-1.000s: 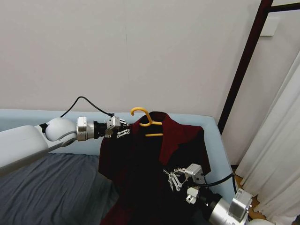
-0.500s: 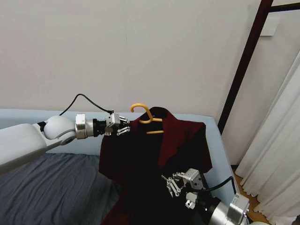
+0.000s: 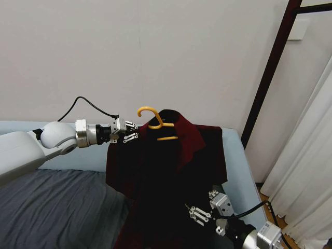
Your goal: Pick up the clothes from the sofa and hang them on the clothes hanger.
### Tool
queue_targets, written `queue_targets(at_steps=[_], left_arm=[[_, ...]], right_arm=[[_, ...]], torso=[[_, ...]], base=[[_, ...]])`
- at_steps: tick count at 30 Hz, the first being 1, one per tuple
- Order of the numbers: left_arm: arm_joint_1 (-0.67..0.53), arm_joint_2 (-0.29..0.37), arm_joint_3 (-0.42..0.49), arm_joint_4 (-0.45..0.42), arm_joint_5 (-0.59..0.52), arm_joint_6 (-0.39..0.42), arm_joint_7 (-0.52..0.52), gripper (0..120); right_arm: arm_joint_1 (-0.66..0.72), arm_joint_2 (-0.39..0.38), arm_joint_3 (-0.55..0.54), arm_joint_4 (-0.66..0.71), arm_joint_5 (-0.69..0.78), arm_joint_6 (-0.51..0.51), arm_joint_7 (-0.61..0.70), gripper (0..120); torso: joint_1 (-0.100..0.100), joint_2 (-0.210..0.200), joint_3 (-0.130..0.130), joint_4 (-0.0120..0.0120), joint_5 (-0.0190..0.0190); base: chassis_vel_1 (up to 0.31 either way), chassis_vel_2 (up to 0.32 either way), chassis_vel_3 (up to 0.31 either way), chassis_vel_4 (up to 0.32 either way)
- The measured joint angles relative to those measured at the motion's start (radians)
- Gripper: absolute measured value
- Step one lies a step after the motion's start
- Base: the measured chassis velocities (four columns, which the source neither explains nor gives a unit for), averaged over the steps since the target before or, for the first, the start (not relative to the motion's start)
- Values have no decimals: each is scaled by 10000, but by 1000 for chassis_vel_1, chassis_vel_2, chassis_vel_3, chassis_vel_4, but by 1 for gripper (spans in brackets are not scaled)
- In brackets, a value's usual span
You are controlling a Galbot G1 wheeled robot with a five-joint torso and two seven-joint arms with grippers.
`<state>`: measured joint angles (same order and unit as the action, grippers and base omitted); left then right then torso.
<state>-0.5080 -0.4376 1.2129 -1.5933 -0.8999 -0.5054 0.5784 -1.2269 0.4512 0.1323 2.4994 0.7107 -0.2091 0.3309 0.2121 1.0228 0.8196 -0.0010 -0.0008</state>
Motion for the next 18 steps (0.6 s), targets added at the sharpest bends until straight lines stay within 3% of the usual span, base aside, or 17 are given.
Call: queue_targets(at_steps=[5,7,12,18], left_arm=[[520,61,-134,140,620,-386,206,1],[563,61,-140,142,708,-429,245,1],[947,-2,-271,-68,1047,-566,327,1],[1163,-123,-309,-204,1139,-601,328,1]], right_arm=[[-292,-517,1496,12,813,590,-137,98],[-186,-607,1558,13,924,591,-156,98],[2503,-1525,907,18,3114,-205,-779,100],[4443,-2177,190,8,4896,-1207,-1775,100]], torso=[[0,0,0,-6,-1],[0,0,0,-6,-2],[0,-1,1,0,1],[0,0,0,-3,-1]], base=[[0,0,0,0],[0,0,0,0],[0,0,0,0],[0,0,0,0]])
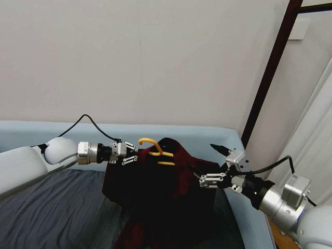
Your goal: Pick up the clothes from the sofa and hang them on the clothes hanger.
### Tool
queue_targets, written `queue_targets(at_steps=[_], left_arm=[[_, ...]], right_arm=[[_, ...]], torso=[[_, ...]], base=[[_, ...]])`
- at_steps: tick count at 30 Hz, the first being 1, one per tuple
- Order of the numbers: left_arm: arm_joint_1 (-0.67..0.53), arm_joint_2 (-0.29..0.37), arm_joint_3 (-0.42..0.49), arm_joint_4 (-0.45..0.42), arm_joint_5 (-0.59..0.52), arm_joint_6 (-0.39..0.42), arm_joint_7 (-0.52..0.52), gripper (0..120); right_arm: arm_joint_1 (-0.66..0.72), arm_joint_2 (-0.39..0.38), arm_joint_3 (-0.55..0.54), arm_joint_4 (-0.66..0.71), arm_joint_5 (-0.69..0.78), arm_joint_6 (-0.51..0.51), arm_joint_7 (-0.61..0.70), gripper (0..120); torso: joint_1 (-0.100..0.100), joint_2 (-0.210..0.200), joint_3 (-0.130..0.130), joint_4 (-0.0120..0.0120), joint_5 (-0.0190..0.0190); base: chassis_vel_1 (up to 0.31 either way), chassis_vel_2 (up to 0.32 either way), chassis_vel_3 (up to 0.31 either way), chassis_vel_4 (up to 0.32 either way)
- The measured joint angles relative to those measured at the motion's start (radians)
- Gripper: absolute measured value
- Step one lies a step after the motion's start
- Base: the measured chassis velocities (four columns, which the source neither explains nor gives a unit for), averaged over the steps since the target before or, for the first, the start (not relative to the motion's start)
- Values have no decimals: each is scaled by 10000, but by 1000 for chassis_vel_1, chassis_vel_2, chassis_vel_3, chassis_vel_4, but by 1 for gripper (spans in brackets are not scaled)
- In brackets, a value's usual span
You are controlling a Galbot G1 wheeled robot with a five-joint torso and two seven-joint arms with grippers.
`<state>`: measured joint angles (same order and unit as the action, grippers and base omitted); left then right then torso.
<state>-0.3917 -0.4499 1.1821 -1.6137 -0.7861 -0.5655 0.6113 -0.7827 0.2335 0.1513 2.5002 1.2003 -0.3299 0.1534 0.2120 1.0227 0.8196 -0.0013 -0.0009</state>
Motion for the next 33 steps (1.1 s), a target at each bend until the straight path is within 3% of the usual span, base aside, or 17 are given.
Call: queue_targets(at_steps=[4,11,15,17,19,22,26,29,33], left_arm=[[187,-272,-28,-34,10,-55,0,1],[291,-476,-90,-236,37,-157,73,1],[318,-434,-154,-292,108,-267,271,1],[329,-423,-163,-371,112,-331,376,1],[339,-426,-163,-407,106,-338,386,1],[363,-506,-163,-456,56,-339,386,1],[363,-551,-163,-456,52,-339,386,1],[363,-578,-163,-447,49,-340,385,1],[361,-574,-163,-446,49,-357,388,1]], right_arm=[[587,-350,-340,-315,607,-735,-482,100],[599,-423,-758,-554,251,-1241,-660,98],[582,-580,-859,-591,24,-1300,-856,87],[570,-696,-872,-562,-15,-1369,-894,74],[564,-733,-884,-553,-22,-1404,-915,71],[549,-842,-990,-495,-76,-1438,-952,56],[543,-889,-1016,-446,-86,-1439,-954,50],[542,-959,-1018,-412,-89,-1443,-958,30],[528,-1042,-1018,-411,-94,-1446,-972,20]], torso=[[1,-1,1,1,0],[0,0,1,-1,4],[0,0,1,2,1],[1,0,1,2,2],[0,0,1,3,1],[0,0,1,1,1],[0,0,1,0,2],[0,0,0,-1,2],[0,0,1,1,1]], base=[[0,0,0,0],[0,0,0,0],[0,0,0,0],[0,0,0,0],[0,0,0,0],[0,0,0,0],[0,0,0,0],[0,0,0,0],[0,0,0,0]])
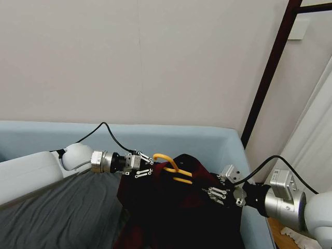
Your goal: Pick up the clothes from the sofa and hang them on the clothes hanger.
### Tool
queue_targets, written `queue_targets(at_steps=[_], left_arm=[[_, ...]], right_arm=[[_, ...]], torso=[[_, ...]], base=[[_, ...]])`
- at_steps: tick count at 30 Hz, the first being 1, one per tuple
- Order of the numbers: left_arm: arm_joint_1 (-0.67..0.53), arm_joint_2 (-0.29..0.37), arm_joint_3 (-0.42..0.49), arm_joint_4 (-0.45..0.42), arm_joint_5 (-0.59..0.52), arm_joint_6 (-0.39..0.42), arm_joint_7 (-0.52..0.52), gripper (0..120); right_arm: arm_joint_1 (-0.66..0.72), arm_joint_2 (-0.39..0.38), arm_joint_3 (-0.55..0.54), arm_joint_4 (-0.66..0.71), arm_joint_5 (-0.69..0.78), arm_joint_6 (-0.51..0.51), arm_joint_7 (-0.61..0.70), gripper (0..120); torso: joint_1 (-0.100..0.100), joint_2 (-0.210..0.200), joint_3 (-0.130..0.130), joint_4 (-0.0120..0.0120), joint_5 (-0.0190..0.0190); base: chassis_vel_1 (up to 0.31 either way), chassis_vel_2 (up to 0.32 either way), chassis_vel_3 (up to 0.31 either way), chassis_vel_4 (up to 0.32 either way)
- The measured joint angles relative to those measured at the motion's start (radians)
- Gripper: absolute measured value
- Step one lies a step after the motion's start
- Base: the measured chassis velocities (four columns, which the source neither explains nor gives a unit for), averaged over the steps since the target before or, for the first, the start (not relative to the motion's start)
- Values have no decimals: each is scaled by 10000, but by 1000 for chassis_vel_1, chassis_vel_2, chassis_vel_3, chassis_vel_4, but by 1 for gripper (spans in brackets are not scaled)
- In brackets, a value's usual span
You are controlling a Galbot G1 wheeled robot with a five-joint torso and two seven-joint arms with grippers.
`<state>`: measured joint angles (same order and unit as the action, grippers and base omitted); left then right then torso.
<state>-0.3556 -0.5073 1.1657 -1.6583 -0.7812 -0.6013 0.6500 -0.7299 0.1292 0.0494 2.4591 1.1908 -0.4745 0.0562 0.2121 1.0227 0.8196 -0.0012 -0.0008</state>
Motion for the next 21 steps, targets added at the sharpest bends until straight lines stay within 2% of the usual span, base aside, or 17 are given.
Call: queue_targets(at_steps=[2,9,12,15,18,19,21], left_arm=[[-23,11,16,-13,0,-16,3,1],[19,74,27,-24,-139,-79,-184,1],[54,195,167,-143,-11,-239,-881,1],[53,251,230,-177,166,-290,-1483,8],[6,321,265,-182,289,-293,-2102,22],[6,321,265,-182,289,-293,-2102,22],[-23,386,255,-203,296,-294,-2420,32]], right_arm=[[-17,-64,-29,17,-6,0,-15,11],[18,-107,-506,140,-629,287,-111,10],[25,-23,-589,144,-777,579,-34,10],[33,33,-589,139,-733,658,22,10],[43,134,-571,122,-658,736,166,9],[43,134,-571,122,-658,736,166,9],[50,256,-559,92,-549,733,354,9]], torso=[[0,0,0,1,0],[0,0,0,0,0],[0,0,0,0,-1],[0,1,-1,0,0],[0,0,-1,0,-2],[0,0,-1,0,-2],[0,0,0,-1,0]], base=[[0,0,0,0],[0,0,0,0],[0,0,0,0],[0,0,0,0],[0,0,0,0],[0,0,0,0],[0,0,0,0]])
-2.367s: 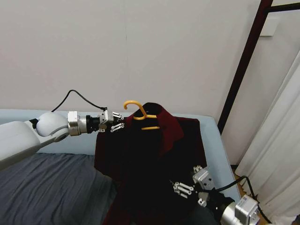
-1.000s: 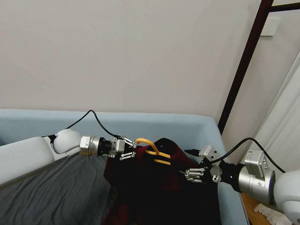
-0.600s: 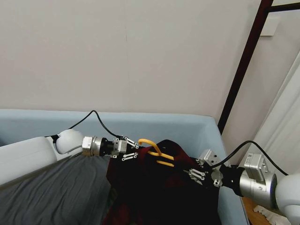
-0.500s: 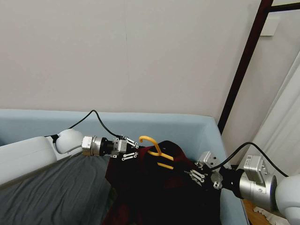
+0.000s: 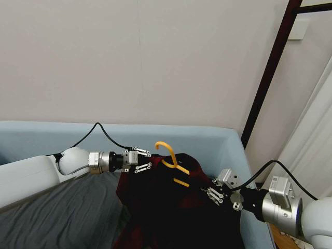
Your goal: Pick up the clothes from the sofa and hang them on the clothes hanger.
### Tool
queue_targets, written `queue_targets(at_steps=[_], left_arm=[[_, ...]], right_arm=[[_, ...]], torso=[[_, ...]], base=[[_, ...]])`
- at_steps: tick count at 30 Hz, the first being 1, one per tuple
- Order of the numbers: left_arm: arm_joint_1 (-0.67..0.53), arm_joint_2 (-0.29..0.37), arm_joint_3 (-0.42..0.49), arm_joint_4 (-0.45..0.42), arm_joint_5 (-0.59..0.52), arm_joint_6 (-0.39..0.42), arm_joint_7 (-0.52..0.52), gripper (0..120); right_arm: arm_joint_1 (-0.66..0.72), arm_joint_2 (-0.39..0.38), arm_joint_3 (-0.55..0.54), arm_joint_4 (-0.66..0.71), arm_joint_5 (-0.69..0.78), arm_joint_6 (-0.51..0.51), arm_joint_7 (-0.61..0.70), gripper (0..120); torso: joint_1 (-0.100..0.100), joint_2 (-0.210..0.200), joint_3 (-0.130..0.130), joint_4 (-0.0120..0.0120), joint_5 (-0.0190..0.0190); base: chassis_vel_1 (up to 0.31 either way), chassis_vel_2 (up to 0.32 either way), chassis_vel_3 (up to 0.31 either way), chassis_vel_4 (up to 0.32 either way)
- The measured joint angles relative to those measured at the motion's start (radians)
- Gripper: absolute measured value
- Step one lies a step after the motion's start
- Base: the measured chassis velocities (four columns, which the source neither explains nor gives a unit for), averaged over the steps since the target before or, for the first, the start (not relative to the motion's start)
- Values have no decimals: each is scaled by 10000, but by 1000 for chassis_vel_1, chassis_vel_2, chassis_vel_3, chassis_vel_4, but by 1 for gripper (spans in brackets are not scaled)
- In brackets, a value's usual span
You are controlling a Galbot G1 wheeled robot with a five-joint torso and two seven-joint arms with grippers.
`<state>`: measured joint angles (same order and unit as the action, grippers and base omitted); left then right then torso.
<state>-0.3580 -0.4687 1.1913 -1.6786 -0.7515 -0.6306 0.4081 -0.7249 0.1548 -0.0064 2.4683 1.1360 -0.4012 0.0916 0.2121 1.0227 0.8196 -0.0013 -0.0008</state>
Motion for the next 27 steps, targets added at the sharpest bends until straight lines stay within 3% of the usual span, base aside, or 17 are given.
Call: queue_targets(at_steps=[9,12,14,17,19,24,25,27], left_arm=[[276,970,-242,-679,-128,44,-601,64],[501,1585,-358,-1019,-57,32,-733,77],[618,1870,-367,-1150,-1,-13,-759,79],[1024,2621,-325,-1366,253,-183,-1017,95],[1107,2736,-290,-1412,319,-190,-1164,97],[2493,3096,-387,-2314,453,337,-3847,100],[2493,3096,-387,-2314,453,337,-3847,100],[3650,2730,-1391,-2724,446,645,-4995,100]], right_arm=[[-110,719,28,-366,439,-108,845,9],[-532,1010,485,-472,692,-343,1209,9],[-703,1119,624,-512,765,-391,1333,9],[-941,1343,860,-573,882,-457,1591,9],[-954,1379,892,-575,920,-471,1643,9],[-905,1645,1115,-530,1484,-533,2155,9],[-905,1645,1115,-530,1484,-533,2155,9],[-886,1698,1209,-430,1792,-563,2448,9]], torso=[[0,0,0,2,-1],[0,1,0,1,-1],[0,0,-1,-2,-1],[0,0,-1,4,0],[0,0,-1,4,-1],[0,0,-1,3,-1],[0,0,-1,3,-1],[-1,1,-1,4,0]], base=[[0,0,0,0],[0,0,0,0],[0,0,0,0],[0,0,0,0],[0,0,0,0],[0,0,0,0],[0,0,0,0],[0,0,0,0]])
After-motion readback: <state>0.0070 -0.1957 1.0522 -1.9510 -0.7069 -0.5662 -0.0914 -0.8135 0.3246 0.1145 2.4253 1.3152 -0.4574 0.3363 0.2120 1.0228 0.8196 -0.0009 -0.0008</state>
